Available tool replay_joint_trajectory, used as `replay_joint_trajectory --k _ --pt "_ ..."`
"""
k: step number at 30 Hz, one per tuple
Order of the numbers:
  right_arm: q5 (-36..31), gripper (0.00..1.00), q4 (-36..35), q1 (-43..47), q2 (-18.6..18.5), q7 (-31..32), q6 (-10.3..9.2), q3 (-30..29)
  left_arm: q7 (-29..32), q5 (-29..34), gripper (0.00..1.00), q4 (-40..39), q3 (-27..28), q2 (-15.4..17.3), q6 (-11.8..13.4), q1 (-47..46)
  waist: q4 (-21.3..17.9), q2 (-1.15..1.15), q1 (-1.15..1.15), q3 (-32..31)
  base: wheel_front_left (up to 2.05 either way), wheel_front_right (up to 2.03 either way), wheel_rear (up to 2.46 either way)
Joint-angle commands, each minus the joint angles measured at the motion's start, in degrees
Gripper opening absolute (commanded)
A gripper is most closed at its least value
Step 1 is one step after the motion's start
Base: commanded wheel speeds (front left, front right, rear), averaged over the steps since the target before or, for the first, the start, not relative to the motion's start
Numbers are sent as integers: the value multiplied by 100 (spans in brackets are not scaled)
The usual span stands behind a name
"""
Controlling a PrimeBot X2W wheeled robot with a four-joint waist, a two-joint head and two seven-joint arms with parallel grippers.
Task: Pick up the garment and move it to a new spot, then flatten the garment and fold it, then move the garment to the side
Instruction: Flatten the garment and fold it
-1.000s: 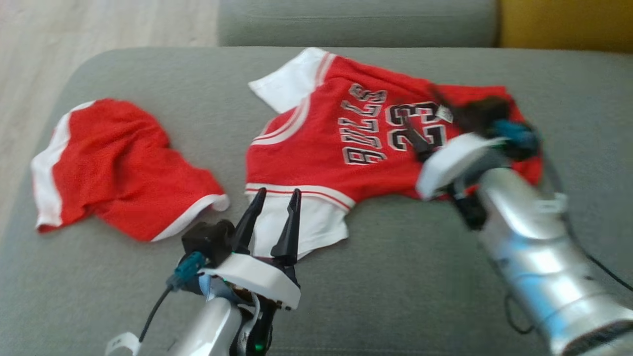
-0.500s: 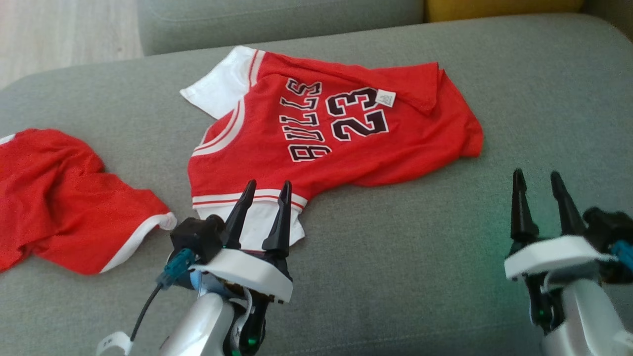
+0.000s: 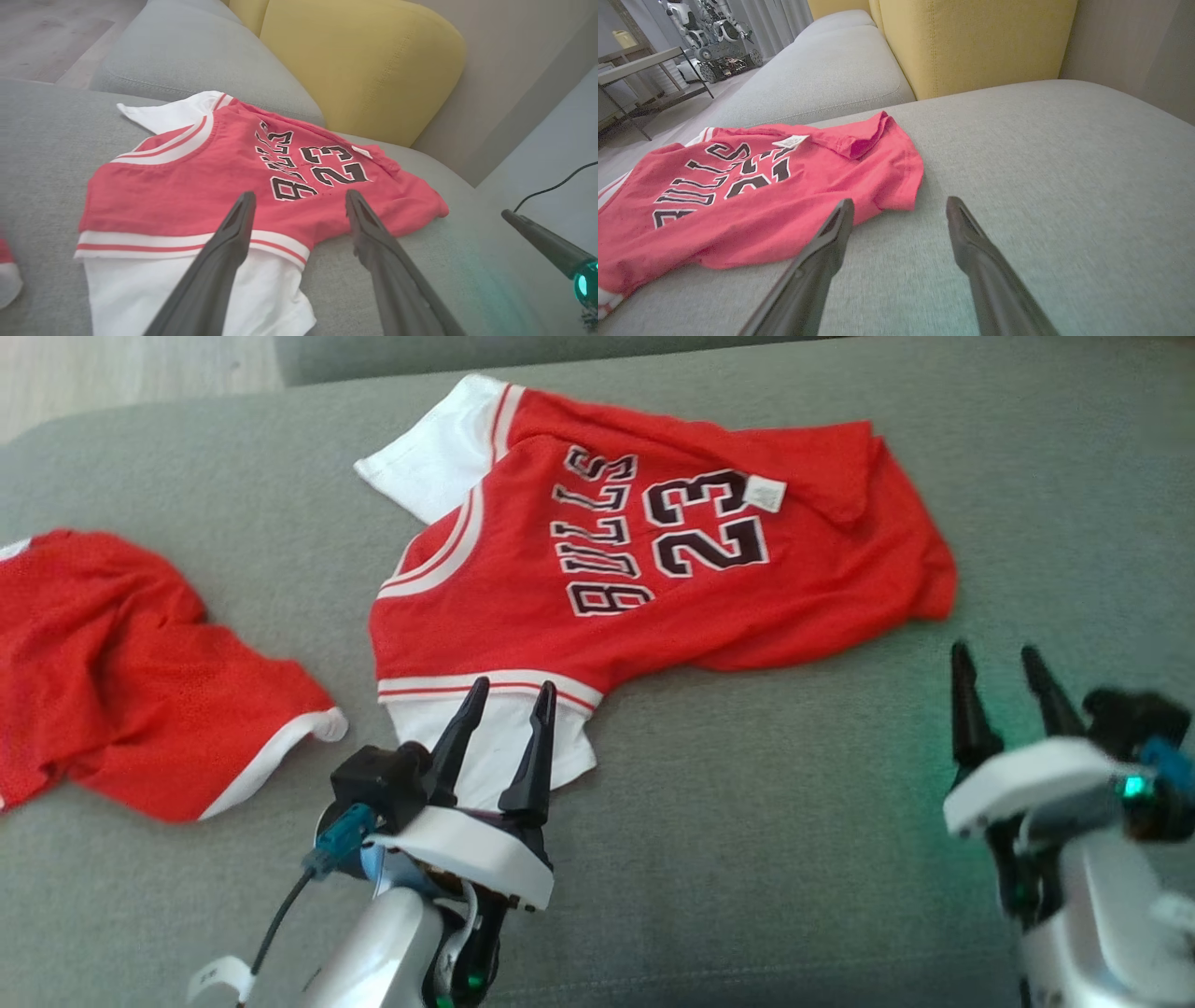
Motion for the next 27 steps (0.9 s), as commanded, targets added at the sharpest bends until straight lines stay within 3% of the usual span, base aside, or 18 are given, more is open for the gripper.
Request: replay_joint_trajectory --k 1,12,24,25,26,27 --pt "-40 100 -85 -411 -24 58 -4 47 -44 52 100 -139 154 10 -20 -285 107 0 0 79 0 0 0" --pt "-568 100 1308 -1425 -18 350 -4 -843 -44 215 100 -67 147 10 -65 -410 470 0 0 382 0 0 0" --pt "-1004 98 2213 -1987 -63 159 -4 -902 -44 256 100 -70 184 10 -118 -493 586 0 0 573 0 0 0" --pt "-1009 41 2275 -2016 -72 139 -4 -894 -44 255 100 -67 184 10 -118 -498 588 0 0 572 0 0 0" --pt "-1019 0 2330 -2046 -88 112 -4 -879 -44 253 100 -63 184 10 -117 -501 590 0 0 569 0 0 0" --pt "-1039 0 2377 -2074 -111 78 -4 -861 -44 252 100 -59 188 10 -115 -501 589 0 0 562 0 0 0"
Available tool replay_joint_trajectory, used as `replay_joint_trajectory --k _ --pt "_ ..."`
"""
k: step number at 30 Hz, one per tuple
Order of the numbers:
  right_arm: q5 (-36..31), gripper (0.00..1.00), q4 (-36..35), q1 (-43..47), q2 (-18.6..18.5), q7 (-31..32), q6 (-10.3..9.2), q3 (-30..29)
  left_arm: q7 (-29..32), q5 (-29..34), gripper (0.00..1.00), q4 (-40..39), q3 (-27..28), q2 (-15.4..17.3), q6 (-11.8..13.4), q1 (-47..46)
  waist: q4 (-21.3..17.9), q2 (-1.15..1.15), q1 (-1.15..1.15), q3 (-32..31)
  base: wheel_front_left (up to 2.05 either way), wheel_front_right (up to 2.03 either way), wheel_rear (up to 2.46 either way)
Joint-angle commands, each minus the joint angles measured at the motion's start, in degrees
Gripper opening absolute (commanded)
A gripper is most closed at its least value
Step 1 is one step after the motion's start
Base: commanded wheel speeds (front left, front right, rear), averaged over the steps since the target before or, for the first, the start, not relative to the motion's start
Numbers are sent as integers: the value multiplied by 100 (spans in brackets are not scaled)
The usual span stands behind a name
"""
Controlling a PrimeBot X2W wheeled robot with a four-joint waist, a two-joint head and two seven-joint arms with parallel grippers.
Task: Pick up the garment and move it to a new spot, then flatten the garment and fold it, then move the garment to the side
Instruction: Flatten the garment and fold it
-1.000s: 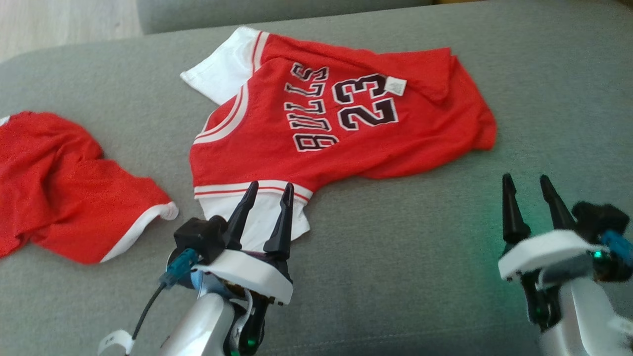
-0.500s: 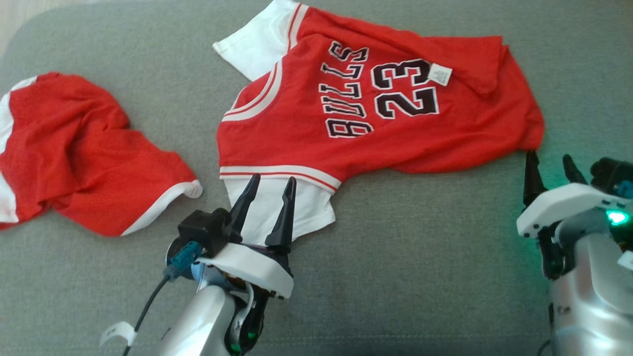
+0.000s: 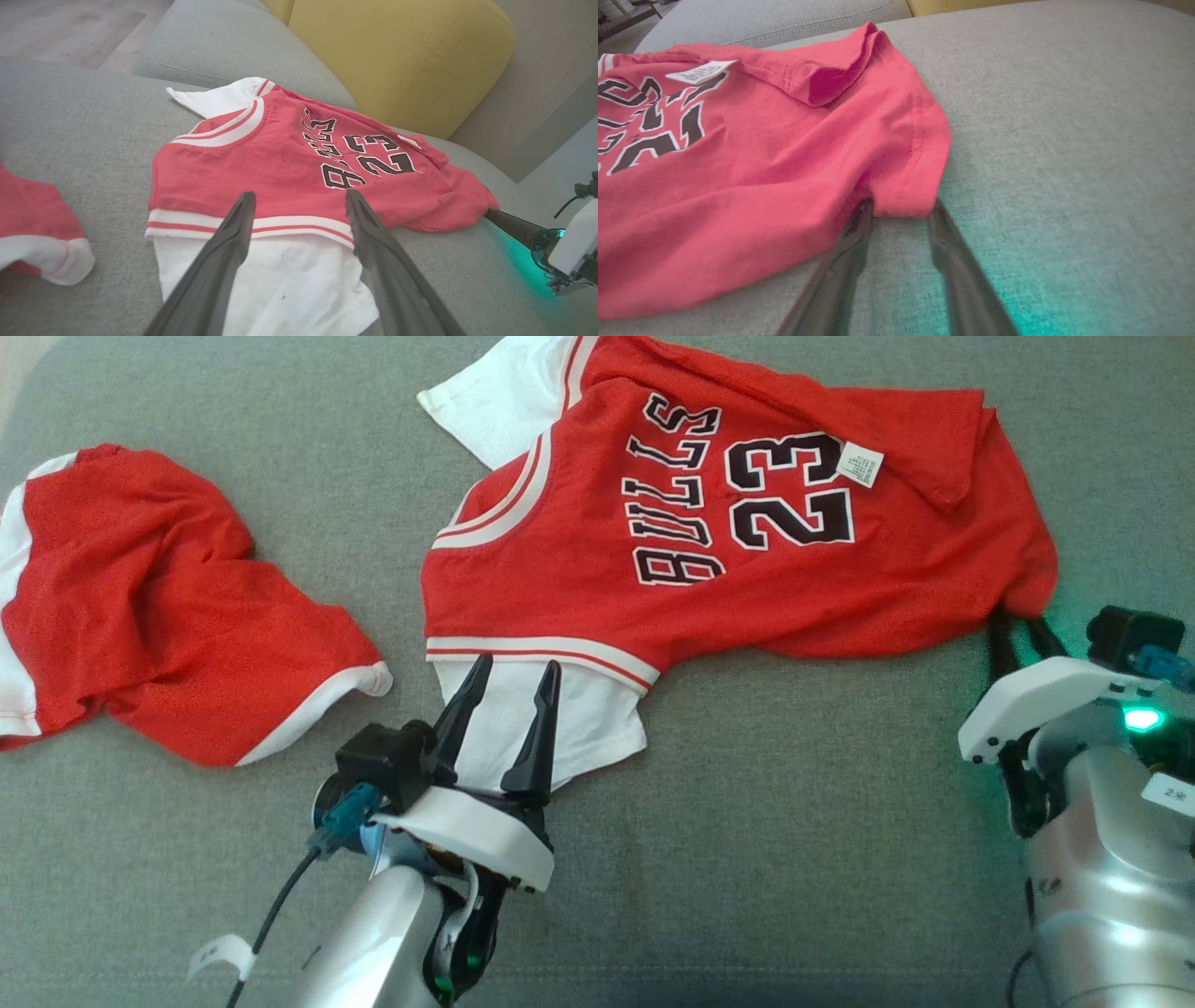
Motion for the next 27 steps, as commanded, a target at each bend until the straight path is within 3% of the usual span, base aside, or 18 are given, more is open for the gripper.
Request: replay_joint_trajectory --k 1,9,15,21,27 --pt "-70 0 -81 -232 -87 -110 -4 162 -44 40 100 -155 183 11 -16 -251 -4 0 0 -16 0 0 0" --pt "-361 0 -32 -276 -299 -342 -4 342 -44 -11 100 -130 218 11 12 -180 -92 0 0 -199 0 0 0" --pt "-491 0 -406 -199 -547 -5 -4 586 -44 -117 100 -151 198 11 45 -80 -200 0 0 -490 0 0 0" --pt "-417 0 -1103 134 -1021 1230 -4 1132 -44 -289 100 -192 140 11 126 109 -268 0 0 -924 0 0 0" --pt "156 0 -2390 805 -1837 3064 -4 1923 -44 -424 100 -286 99 11 236 296 -281 0 0 -1196 0 0 0"
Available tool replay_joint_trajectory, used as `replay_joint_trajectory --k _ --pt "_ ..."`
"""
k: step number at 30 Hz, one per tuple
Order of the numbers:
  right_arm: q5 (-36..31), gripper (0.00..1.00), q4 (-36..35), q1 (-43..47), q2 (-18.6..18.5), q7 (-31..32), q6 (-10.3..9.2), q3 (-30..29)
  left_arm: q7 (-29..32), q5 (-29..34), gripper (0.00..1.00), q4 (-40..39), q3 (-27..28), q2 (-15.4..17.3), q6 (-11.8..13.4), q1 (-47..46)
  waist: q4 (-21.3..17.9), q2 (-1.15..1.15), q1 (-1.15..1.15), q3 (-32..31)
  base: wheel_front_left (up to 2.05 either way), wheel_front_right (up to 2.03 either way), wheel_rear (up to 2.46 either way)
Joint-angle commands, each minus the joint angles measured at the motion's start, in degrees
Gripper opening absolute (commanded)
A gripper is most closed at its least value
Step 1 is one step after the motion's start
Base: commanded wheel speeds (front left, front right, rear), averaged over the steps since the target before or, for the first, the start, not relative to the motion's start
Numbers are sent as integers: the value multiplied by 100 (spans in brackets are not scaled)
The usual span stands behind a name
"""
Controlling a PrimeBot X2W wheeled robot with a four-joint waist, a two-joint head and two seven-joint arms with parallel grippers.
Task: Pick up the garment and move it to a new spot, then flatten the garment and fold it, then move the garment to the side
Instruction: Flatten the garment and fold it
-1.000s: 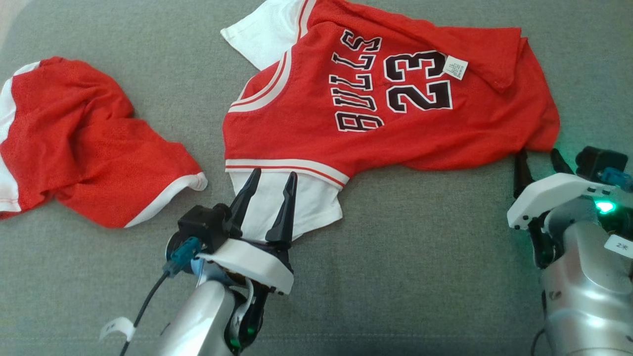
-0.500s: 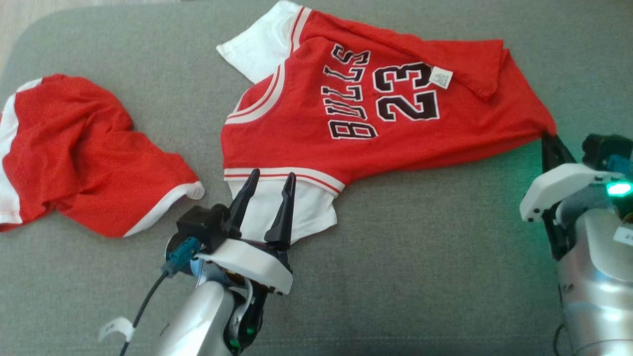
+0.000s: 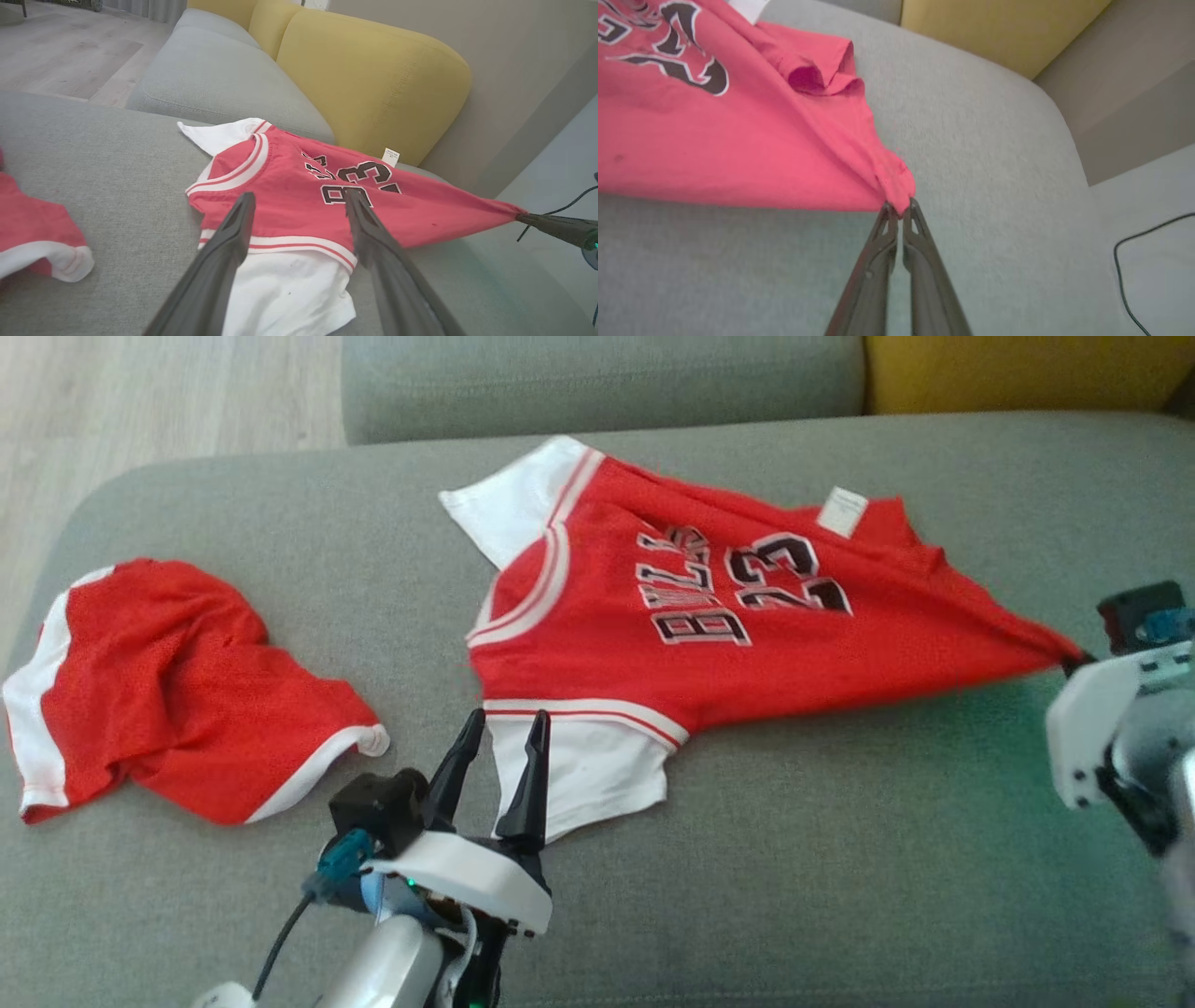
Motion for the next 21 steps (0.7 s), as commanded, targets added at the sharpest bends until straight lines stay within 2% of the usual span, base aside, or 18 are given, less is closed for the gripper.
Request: replay_joint_trajectory --k 1,6,11,15,21 --pt "117 0 -352 -40 -238 182 -4 108 -44 -40 100 -224 129 9 38 -178 13 0 0 -33 0 0 0" --pt "778 0 -1557 447 -854 1462 -4 164 -44 -72 100 -297 61 9 51 -184 138 0 0 77 0 0 0" --pt "1048 0 -2077 297 -870 1905 -4 35 -44 -33 100 -304 0 9 23 -313 348 0 0 402 0 0 0" --pt "1071 0 -1920 -164 -816 1934 -4 -53 -44 -9 100 -291 -59 9 -24 -497 596 0 0 737 0 0 0" --pt "781 0 -970 -989 -798 1693 -4 -187 -44 7 100 -301 -202 9 -69 -765 988 0 0 1184 0 0 0"
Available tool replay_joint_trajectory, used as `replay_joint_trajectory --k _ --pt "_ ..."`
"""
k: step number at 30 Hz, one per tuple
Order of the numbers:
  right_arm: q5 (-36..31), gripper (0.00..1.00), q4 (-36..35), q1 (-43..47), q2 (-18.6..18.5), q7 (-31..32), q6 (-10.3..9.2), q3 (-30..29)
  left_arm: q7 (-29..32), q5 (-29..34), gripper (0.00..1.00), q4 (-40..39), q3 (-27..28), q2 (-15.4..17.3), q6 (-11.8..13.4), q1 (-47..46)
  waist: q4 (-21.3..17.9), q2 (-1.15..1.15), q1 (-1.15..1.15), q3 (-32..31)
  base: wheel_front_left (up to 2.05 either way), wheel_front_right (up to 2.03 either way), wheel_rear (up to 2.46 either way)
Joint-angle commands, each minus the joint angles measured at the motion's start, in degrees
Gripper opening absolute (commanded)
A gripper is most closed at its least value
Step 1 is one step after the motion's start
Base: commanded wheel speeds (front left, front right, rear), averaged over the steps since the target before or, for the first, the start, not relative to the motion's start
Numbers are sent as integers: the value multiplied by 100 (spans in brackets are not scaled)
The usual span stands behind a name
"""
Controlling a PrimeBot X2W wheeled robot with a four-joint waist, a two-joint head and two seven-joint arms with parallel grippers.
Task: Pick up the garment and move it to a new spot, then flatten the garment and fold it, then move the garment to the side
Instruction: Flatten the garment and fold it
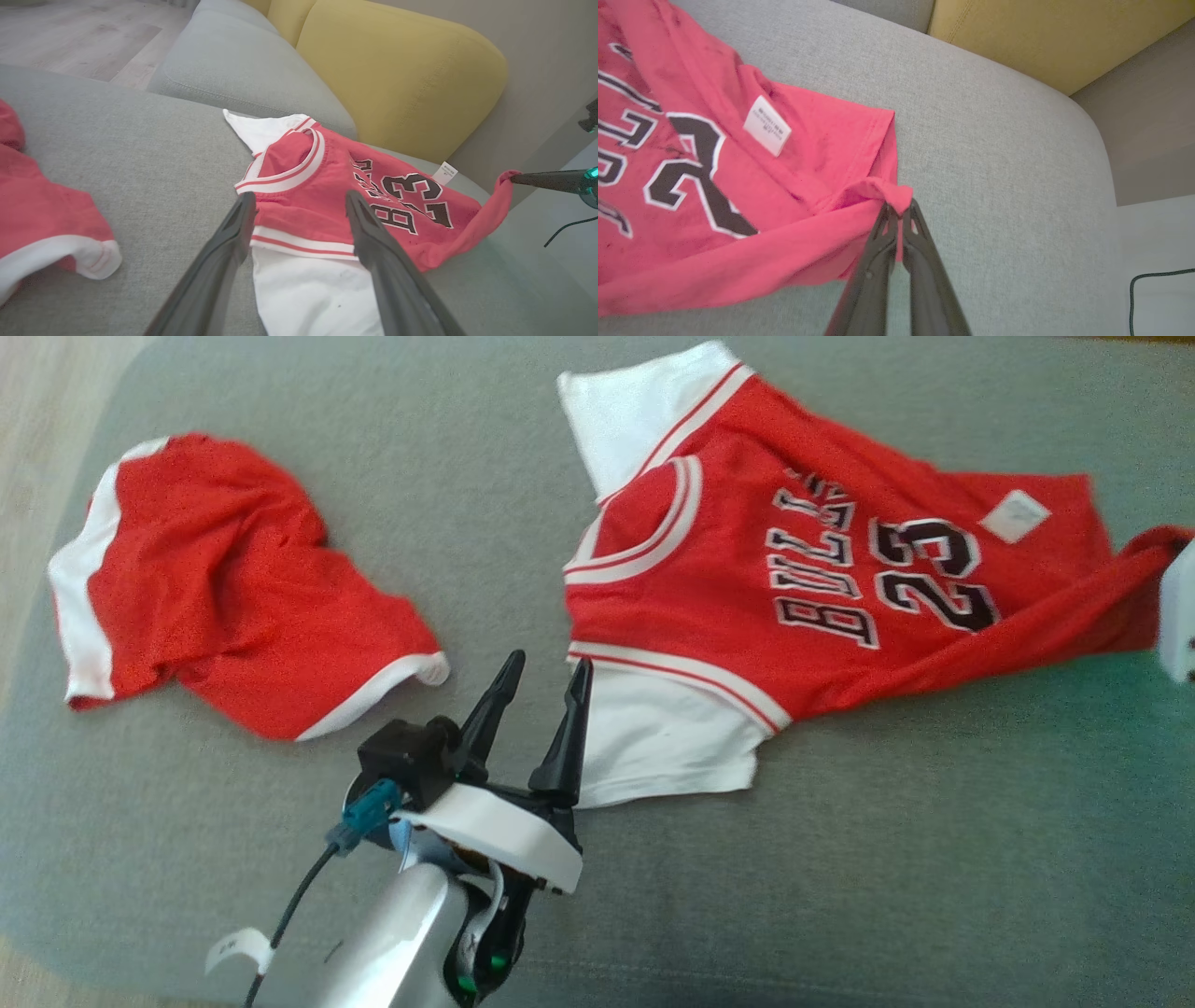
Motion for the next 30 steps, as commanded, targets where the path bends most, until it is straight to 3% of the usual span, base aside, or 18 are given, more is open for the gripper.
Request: replay_joint_trajectory --k 1,9,10,11,12,13,22,30 --pt "-139 0 137 -319 -101 -124 -4 -36 -44 50 100 -203 112 11 -14 -252 316 0 0 323 0 0 0" --pt "-609 0 1673 -1075 -11 -841 -4 -218 -44 33 100 -230 34 11 5 -412 555 0 0 559 0 0 0" --pt "-654 13 1840 -1128 12 -901 -4 -200 -44 35 100 -228 41 11 7 -414 553 0 0 561 0 0 0" --pt "-691 66 1996 -1167 29 -948 -4 -179 -44 39 100 -225 51 11 10 -412 543 0 0 557 0 0 0" --pt "-691 66 1996 -1167 29 -948 -4 -179 -44 39 100 -225 51 11 10 -412 543 0 0 557 0 0 0" --pt "-734 100 2148 -1200 46 -971 -4 -198 -44 46 100 -216 64 11 16 -407 523 0 0 545 0 0 0" --pt "-1090 100 2725 -1108 265 -1275 -4 -454 -44 92 100 -152 178 11 22 -327 66 0 0 146 0 0 0" --pt "-893 100 2190 -435 595 -2047 -4 -632 -44 110 100 -110 281 11 34 -87 -432 0 0 -401 0 0 0"
